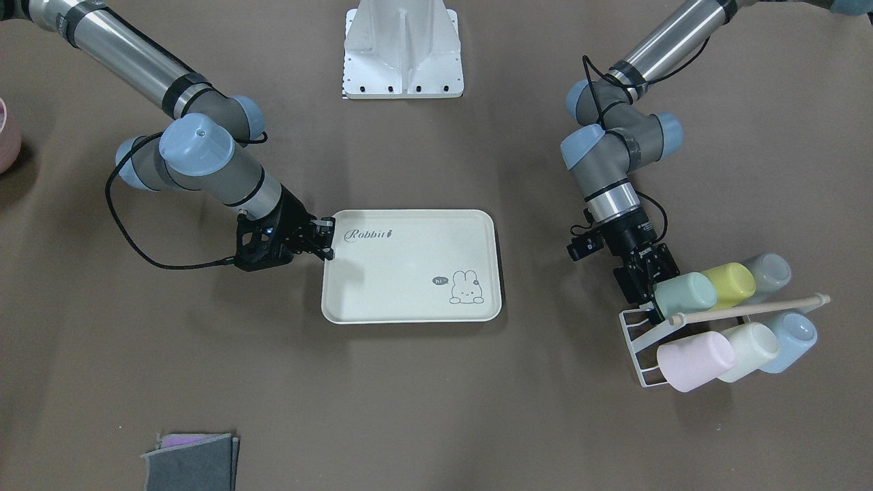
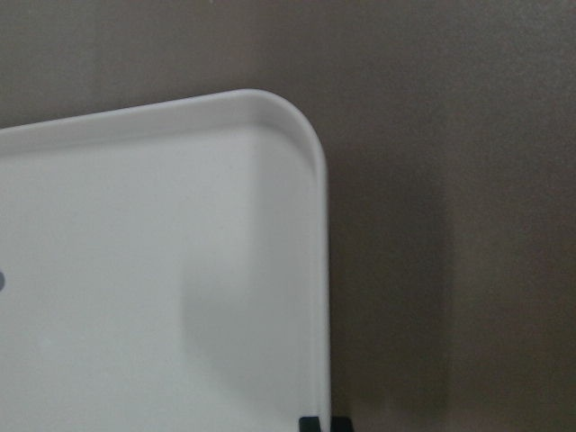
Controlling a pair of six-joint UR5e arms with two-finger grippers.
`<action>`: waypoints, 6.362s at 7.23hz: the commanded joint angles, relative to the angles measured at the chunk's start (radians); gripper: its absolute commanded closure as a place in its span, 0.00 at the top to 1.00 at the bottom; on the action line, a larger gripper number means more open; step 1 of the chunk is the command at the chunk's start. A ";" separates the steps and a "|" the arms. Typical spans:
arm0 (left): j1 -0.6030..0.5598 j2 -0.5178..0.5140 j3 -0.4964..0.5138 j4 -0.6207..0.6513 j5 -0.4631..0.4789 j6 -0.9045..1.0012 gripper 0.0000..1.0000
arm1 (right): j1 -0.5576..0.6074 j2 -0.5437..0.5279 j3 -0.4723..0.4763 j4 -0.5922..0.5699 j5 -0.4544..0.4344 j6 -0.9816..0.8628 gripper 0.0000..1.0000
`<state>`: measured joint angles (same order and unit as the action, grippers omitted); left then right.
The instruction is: Pick up and place green cup on tray
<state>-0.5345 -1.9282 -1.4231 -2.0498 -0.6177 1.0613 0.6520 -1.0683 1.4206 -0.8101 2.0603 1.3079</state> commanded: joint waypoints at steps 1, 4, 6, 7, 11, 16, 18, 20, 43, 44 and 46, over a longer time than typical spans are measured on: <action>-0.001 0.002 -0.004 -0.054 -0.001 0.061 0.84 | 0.000 -0.002 0.006 0.000 0.007 0.020 0.53; -0.002 0.003 -0.005 -0.105 0.004 0.115 0.85 | 0.006 -0.016 0.055 -0.007 0.008 0.021 1.00; -0.005 0.006 -0.007 -0.105 0.004 0.117 0.84 | 0.047 -0.048 0.104 -0.011 0.041 0.021 1.00; -0.011 0.017 -0.007 -0.139 0.003 0.118 0.84 | 0.072 -0.062 0.116 -0.012 0.061 0.021 1.00; -0.019 0.054 -0.020 -0.248 0.003 0.213 0.85 | 0.225 -0.128 0.281 -0.145 0.150 0.004 1.00; -0.028 0.061 -0.060 -0.248 0.003 0.250 0.85 | 0.420 -0.384 0.411 -0.202 0.133 -0.548 1.00; -0.031 0.099 -0.121 -0.248 0.003 0.290 0.85 | 0.570 -0.453 0.409 -0.332 0.132 -0.982 1.00; -0.031 0.155 -0.192 -0.248 0.003 0.298 0.85 | 0.711 -0.446 0.408 -0.583 0.116 -1.348 1.00; 0.145 -0.141 -0.103 -0.630 -0.522 -0.950 0.77 | 0.914 -0.487 0.178 -0.890 0.290 -1.517 1.00; 0.162 -0.159 -0.094 -0.632 -0.522 -1.006 0.77 | 0.914 -0.487 0.176 -0.890 0.288 -1.517 1.00; 0.180 -0.195 -0.032 -0.642 -0.514 -1.166 0.74 | 0.914 -0.489 0.172 -0.890 0.288 -1.518 1.00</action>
<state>-0.3698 -2.0989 -1.4927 -2.6844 -1.1373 -0.0098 1.5668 -1.5552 1.5958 -1.6996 2.3487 -0.2089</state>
